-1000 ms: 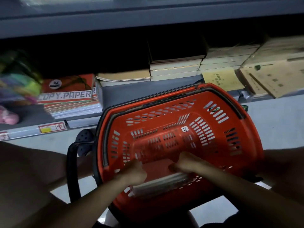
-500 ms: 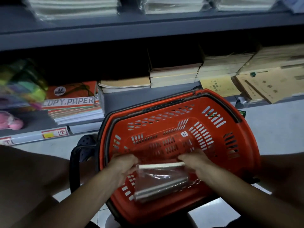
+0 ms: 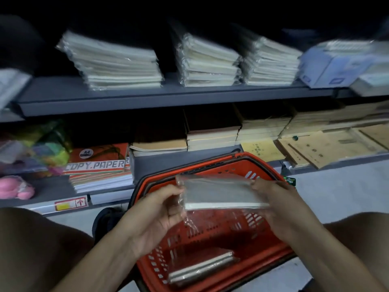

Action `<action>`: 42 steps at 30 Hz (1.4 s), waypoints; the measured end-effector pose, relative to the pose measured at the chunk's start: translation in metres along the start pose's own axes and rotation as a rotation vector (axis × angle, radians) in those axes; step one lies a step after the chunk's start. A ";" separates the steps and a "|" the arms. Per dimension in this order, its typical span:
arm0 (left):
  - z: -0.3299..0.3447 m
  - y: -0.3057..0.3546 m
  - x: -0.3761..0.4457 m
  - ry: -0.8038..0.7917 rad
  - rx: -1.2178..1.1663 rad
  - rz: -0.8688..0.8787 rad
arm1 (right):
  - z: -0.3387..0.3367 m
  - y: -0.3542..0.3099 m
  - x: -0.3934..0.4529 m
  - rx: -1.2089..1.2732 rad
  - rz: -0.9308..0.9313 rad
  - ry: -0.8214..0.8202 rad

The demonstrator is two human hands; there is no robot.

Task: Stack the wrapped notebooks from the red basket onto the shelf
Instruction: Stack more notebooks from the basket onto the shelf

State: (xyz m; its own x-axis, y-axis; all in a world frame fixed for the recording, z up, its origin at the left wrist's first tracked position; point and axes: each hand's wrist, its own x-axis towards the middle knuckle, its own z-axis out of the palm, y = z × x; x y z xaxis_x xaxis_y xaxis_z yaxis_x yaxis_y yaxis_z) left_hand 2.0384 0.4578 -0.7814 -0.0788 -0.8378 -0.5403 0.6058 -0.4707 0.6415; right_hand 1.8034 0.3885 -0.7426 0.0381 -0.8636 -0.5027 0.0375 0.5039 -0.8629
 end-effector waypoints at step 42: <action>-0.049 0.267 -0.027 0.386 0.140 0.904 | 0.258 -0.149 0.079 0.148 -0.416 -0.361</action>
State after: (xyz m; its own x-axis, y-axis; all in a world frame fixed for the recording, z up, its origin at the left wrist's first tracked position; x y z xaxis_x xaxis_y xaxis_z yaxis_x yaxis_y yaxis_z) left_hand 2.2406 0.3679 -0.6224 0.6448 -0.7621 0.0593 0.2098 0.2510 0.9450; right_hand 2.0586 0.2485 -0.6408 0.3284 -0.9432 -0.0504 0.2606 0.1418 -0.9550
